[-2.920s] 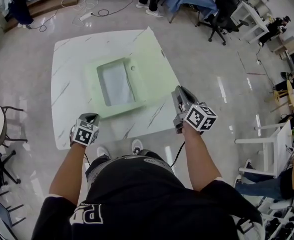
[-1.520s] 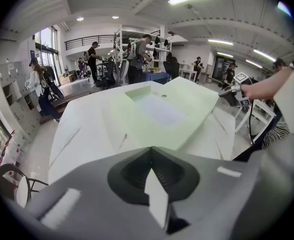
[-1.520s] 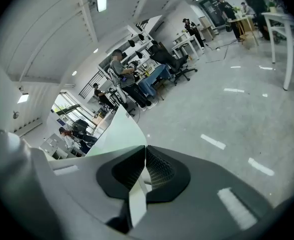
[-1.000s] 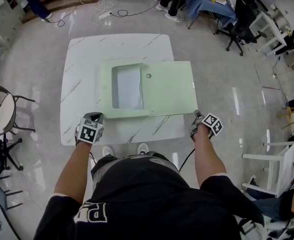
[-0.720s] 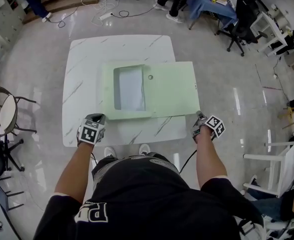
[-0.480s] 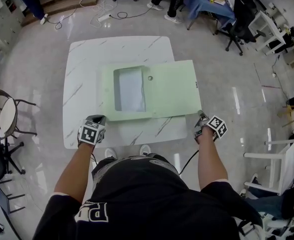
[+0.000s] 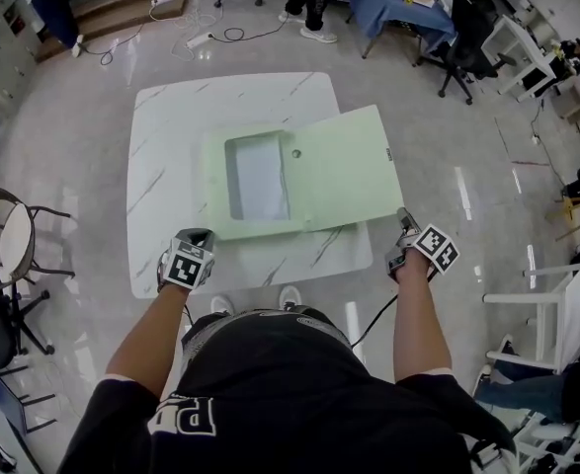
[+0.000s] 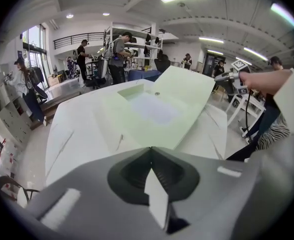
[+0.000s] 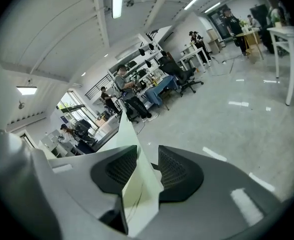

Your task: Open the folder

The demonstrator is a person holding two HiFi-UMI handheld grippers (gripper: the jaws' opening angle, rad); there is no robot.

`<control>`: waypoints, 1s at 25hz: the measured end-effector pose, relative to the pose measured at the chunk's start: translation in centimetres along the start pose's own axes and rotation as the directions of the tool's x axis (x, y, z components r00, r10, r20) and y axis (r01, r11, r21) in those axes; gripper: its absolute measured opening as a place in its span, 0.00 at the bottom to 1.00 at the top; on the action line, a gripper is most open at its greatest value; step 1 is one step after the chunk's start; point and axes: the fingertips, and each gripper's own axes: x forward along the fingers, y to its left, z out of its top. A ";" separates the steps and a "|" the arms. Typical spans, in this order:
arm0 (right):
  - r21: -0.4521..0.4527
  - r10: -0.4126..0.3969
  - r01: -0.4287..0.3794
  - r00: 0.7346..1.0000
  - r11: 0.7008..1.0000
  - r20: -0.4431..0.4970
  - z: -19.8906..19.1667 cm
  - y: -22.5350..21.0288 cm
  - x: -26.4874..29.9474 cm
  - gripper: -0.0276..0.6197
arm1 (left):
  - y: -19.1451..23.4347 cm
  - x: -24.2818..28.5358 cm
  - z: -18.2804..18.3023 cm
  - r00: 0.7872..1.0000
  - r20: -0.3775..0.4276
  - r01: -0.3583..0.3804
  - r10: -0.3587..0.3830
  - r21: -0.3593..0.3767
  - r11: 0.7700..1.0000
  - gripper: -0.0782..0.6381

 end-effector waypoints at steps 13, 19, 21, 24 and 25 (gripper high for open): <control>-0.408 0.151 -0.081 0.978 0.909 0.142 3.6 13.3 -5.5 0.21 | -0.3 -4.8 4.7 0.982 0.186 0.026 -0.020 -0.034 0.999 0.19; -0.518 0.324 -0.263 0.945 0.814 0.030 -0.6 21.3 -5.9 0.20 | -1.6 -8.8 7.6 0.952 0.301 0.087 -0.060 -0.077 0.993 0.19; -0.547 0.375 -0.333 0.926 0.768 -0.037 -3.0 23.7 -5.9 0.15 | -1.6 -10.2 8.4 0.938 0.341 0.098 -0.064 -0.086 0.991 0.19; -0.581 0.436 -0.428 0.890 0.693 -0.135 -6.6 27.1 -6.0 0.06 | -1.3 -12.2 9.2 0.919 0.389 0.101 -0.056 -0.096 0.990 0.19; -0.589 0.452 -0.453 0.877 0.669 -0.162 -7.6 28.0 -6.2 0.05 | -1.3 -12.8 9.4 0.914 0.402 0.101 -0.053 -0.099 0.990 0.19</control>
